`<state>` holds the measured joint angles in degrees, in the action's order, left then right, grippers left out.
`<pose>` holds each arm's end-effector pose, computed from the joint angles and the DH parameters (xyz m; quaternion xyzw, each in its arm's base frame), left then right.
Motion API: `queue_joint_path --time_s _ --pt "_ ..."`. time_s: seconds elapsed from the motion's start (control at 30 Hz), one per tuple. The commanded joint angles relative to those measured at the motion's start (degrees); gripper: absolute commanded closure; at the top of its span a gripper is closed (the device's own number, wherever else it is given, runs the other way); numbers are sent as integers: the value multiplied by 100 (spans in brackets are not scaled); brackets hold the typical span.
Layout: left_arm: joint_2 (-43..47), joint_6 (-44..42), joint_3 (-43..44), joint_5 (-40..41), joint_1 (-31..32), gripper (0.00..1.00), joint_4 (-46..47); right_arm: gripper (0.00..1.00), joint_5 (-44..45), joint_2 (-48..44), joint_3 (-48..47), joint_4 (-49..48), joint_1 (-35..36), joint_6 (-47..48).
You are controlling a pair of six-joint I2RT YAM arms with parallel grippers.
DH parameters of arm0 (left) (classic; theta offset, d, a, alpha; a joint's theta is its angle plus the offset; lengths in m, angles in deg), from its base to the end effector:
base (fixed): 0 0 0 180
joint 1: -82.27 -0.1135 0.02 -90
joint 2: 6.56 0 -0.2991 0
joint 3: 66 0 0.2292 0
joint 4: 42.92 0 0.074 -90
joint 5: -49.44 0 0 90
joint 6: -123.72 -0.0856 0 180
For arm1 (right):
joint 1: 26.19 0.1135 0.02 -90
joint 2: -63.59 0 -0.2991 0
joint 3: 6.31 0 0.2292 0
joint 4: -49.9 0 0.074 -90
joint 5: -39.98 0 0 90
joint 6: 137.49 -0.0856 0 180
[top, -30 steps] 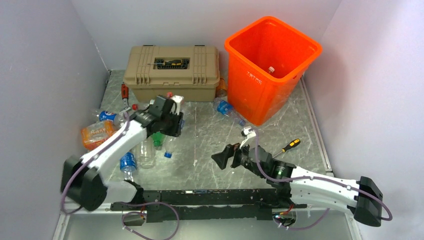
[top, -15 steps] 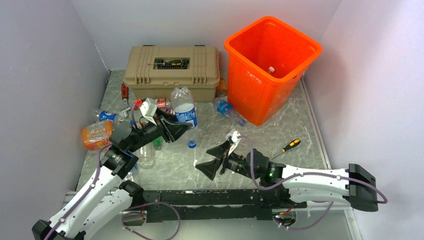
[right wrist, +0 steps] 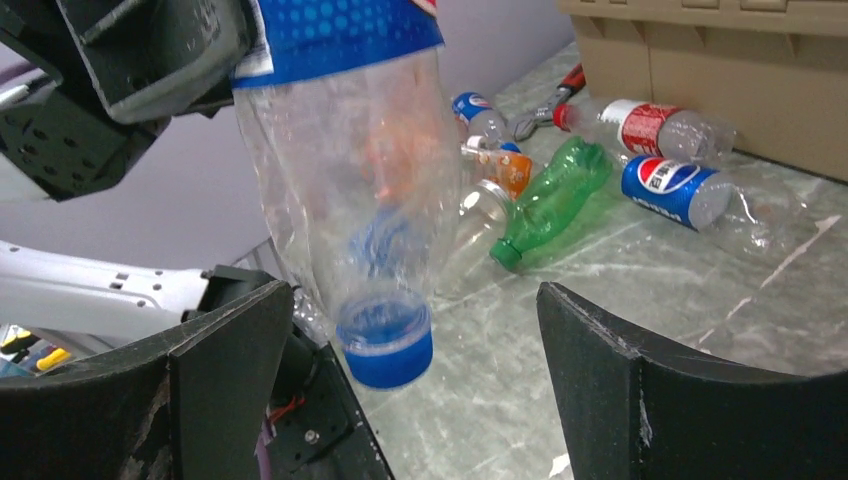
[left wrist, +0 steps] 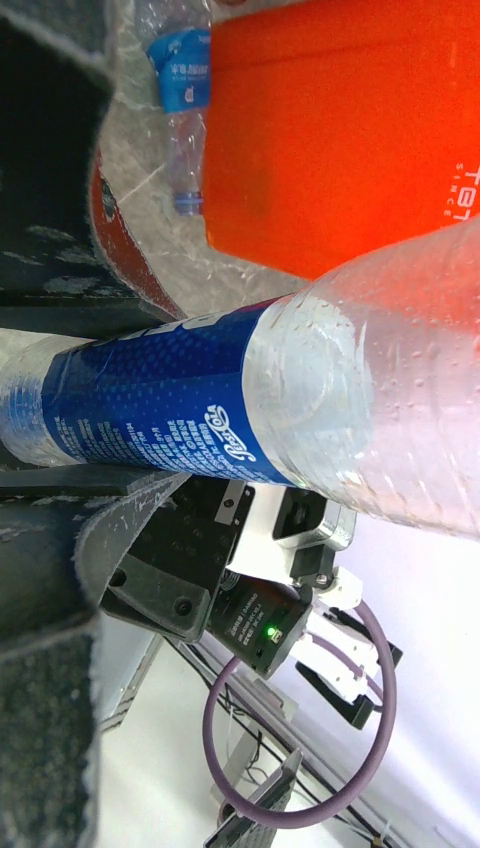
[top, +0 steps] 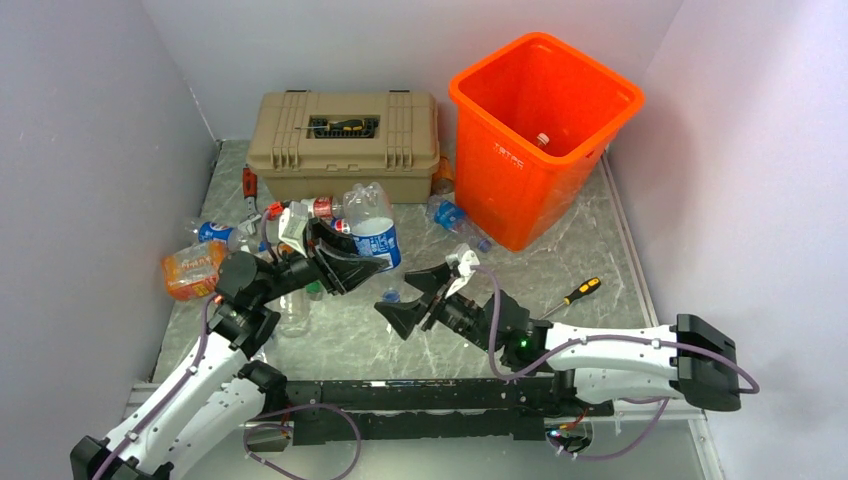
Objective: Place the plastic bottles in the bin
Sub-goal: Pick up the plastic bottle at the center of the board, then place the plastic bottle in the trash bin.
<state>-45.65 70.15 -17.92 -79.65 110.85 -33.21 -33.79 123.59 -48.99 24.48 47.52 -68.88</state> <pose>0.1035 -0.1178 0.3829 0.2336 0.5666 -0.5759 0.5410 0.0914 0.2274 0.3263 -0.1904 0.6294 0.4893 0.5729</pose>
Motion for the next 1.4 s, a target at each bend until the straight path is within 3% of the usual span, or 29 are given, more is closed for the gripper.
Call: queue_joint_path --time_s 0.0,0.23,0.37,0.57,0.63,0.67,0.77,0.87,0.97,1.17,1.37 --pt "-15 235 5 -263 -19 72 490 6 -21 183 -439 -346 42 269" --pt "-26 261 -3 -257 -19 73 500 29 -217 432 -601 -390 39 305" --pt "-19 254 1 -240 -19 73 478 32 -331 543 -658 -305 38 281" --pt "-46 263 10 -292 -20 72 496 68 -331 588 -660 -272 38 240" --pt "-33 255 19 -289 -19 71 468 85 -354 567 -648 -254 38 248" --pt "-21 248 24 -286 -19 70 431 99 -348 555 -657 -222 43 249" --pt "42 182 28 -188 -19 57 291 100 -289 497 -647 -146 40 222" --pt "126 125 40 -137 -19 23 152 100 -205 415 -600 -134 38 204" --pt "196 72 77 -35 -19 1 -28 100 -111 317 -594 -6 38 251" --pt "685 -545 702 429 -10 1 -1246 100 389 -396 -999 1052 38 858" --pt "1038 -2043 1760 1425 -10 0 -3024 100 1341 -683 -2640 2826 38 2042"
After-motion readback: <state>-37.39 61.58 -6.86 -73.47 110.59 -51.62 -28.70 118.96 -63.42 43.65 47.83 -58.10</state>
